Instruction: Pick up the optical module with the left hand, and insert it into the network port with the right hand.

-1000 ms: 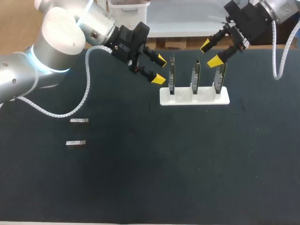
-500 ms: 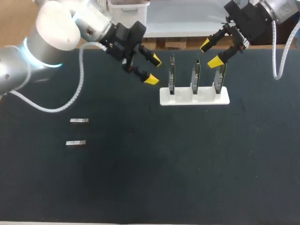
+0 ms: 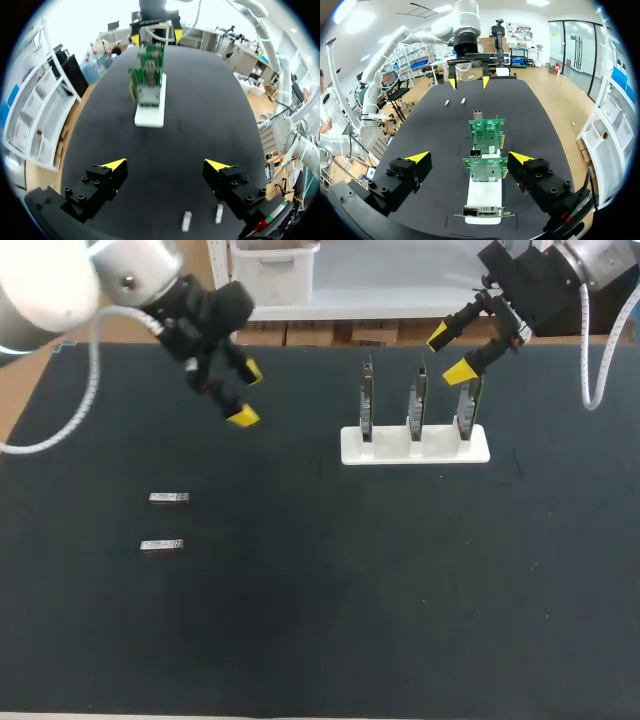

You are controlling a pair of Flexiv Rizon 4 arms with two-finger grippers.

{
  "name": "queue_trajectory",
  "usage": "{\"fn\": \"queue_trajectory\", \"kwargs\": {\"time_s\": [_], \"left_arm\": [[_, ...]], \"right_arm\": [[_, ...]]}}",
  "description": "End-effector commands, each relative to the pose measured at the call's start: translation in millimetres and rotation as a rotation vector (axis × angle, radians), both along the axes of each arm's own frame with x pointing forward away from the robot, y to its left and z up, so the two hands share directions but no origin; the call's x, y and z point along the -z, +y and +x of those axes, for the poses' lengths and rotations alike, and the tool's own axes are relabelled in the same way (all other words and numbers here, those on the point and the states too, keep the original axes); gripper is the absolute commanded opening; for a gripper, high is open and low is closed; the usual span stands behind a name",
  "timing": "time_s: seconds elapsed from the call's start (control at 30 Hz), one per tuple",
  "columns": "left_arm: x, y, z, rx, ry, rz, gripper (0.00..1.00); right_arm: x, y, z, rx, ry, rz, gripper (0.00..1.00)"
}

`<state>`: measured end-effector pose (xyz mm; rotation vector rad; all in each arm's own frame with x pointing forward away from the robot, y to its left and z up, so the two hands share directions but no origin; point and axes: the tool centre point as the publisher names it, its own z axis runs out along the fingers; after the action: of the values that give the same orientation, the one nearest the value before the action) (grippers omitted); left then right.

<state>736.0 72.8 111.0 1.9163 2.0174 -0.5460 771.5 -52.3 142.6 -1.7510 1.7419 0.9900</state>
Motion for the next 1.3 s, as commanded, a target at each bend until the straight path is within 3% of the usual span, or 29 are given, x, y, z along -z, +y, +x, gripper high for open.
{"fn": "queue_trajectory", "kwargs": {"time_s": [0.03,0.3,0.47,0.63,0.83,1.3], "left_arm": [[-7.1,25,-53.0,-0.095,-0.148,0.054,1.0],[10.8,60,-74.4,-0.103,-0.197,0.23,1.0],[24.8,82,-81.8,-0.089,-0.163,0.306,1.0],[37.1,96,-84.0,-0.084,-0.138,0.338,1.0],[52.7,110,-85.8,-0.012,-0.113,0.442,1.0],[78.7,130,-79.1,0.001,-0.046,0.43,1.0]], "right_arm": [[0,0,-2.5,0.004,-0.004,0.0,1.0],[0,0,-2.5,0.004,-0.004,0.0,1.0],[0,0,-2.5,0.004,-0.004,0.0,1.0],[0,0,-2.5,0.004,-0.004,0.0,1.0],[0,0,-2.5,0.004,-0.004,0.0,1.0],[0,0,-2.5,0.004,-0.004,0.0,1.0]]}}
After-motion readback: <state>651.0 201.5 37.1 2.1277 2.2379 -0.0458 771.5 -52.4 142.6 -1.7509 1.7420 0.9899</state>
